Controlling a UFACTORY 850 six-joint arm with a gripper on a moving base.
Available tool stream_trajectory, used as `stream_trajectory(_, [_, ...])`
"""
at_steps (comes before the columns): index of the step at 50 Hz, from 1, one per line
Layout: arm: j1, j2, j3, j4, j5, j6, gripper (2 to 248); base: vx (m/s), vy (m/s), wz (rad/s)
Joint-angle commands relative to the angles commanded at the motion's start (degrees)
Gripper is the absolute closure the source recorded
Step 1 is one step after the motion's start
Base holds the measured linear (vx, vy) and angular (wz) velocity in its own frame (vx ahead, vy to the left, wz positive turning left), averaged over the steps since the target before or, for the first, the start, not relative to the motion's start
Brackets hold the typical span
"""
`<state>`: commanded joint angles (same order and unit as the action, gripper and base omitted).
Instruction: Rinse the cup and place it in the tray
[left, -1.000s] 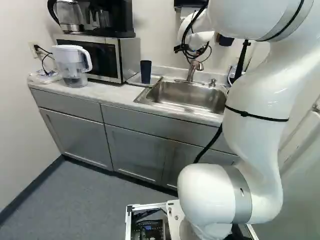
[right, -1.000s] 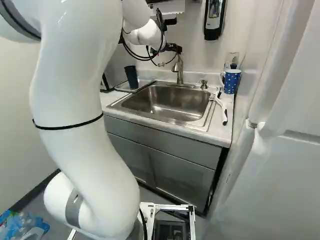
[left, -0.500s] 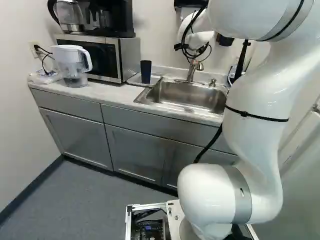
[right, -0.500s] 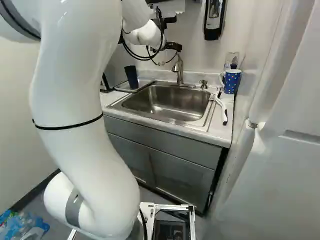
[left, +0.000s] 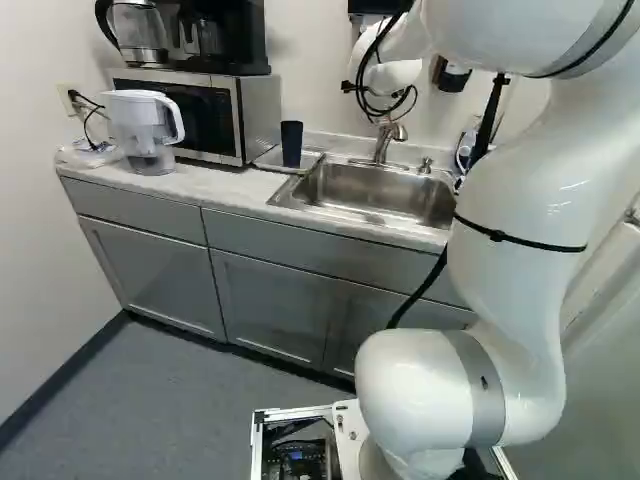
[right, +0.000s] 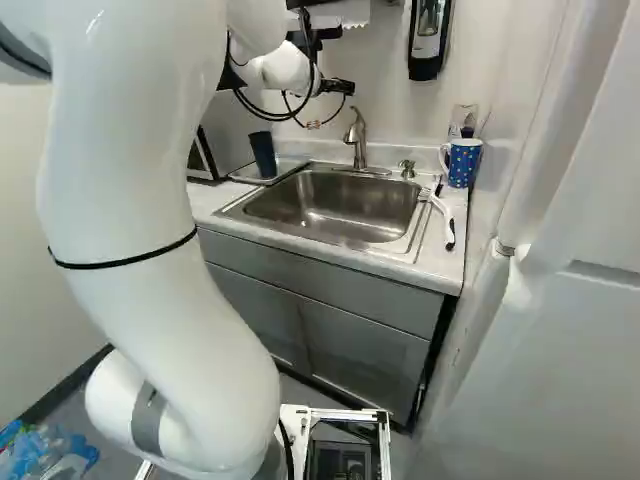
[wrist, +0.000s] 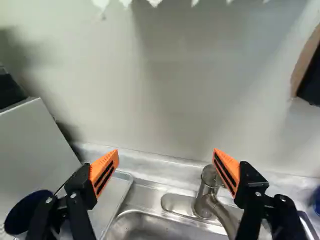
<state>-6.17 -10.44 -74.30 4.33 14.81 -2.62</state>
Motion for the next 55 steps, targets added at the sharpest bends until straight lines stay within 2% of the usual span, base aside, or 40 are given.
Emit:
stream_trajectory(14, [1.83, 2.35, 2.53, 0.0, -0.5, 0.0, 3, 0.0, 0.0, 0.0])
stream_trajectory(32, [3.52, 5.58, 5.94, 0.0, -5.52, 0.0, 3, 0.0, 0.0, 0.0])
stream_trajectory(55, [3.57, 9.96, 10.43, 0.0, -12.9, 0.0, 3, 0.0, 0.0, 0.0])
